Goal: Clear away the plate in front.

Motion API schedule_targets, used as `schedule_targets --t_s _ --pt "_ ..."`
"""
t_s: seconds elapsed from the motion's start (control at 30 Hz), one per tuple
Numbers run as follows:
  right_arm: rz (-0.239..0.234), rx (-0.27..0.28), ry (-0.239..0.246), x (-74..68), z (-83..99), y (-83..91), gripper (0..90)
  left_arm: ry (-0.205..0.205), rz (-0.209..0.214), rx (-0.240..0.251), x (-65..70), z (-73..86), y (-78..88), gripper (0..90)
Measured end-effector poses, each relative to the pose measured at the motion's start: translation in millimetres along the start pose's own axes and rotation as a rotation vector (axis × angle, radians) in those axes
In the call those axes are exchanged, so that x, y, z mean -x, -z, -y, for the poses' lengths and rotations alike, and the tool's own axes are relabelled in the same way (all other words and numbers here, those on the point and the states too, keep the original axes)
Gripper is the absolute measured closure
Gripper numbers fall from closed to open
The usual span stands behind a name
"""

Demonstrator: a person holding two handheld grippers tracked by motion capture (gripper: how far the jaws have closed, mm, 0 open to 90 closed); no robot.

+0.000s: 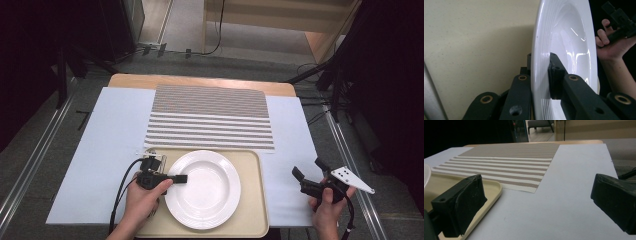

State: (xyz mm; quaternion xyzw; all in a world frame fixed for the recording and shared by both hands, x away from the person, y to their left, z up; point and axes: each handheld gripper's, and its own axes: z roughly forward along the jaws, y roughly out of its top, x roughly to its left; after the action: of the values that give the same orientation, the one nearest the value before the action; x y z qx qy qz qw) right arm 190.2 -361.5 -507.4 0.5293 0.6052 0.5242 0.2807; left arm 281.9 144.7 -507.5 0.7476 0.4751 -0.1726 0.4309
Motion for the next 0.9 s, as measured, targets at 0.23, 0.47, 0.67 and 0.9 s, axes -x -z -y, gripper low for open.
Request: schedule_targets --t_s 0.23,0.47,0.67,0.9 --pt "0.003 -0.003 0.006 -0.3 0.3 -0.1 0.0 -0.005 -0.021 -0.015 -5.2 -2.5 -4.0 77.1" --pt "0.008 -0.003 0.011 0.2 0.2 0.8 0.0 -0.016 -0.052 -0.011 -4.4 -3.4 -5.8 75.3" --pt "0.011 -0.002 0.013 0.8 0.3 1.5 0.0 -0.061 -0.112 0.006 -1.9 -2.4 -1.3 69.6" --pt "0.014 -0.004 0.024 0.0 0.4 0.8 0.0 -0.085 -0.142 0.058 -0.8 -3.5 10.4 62.6"
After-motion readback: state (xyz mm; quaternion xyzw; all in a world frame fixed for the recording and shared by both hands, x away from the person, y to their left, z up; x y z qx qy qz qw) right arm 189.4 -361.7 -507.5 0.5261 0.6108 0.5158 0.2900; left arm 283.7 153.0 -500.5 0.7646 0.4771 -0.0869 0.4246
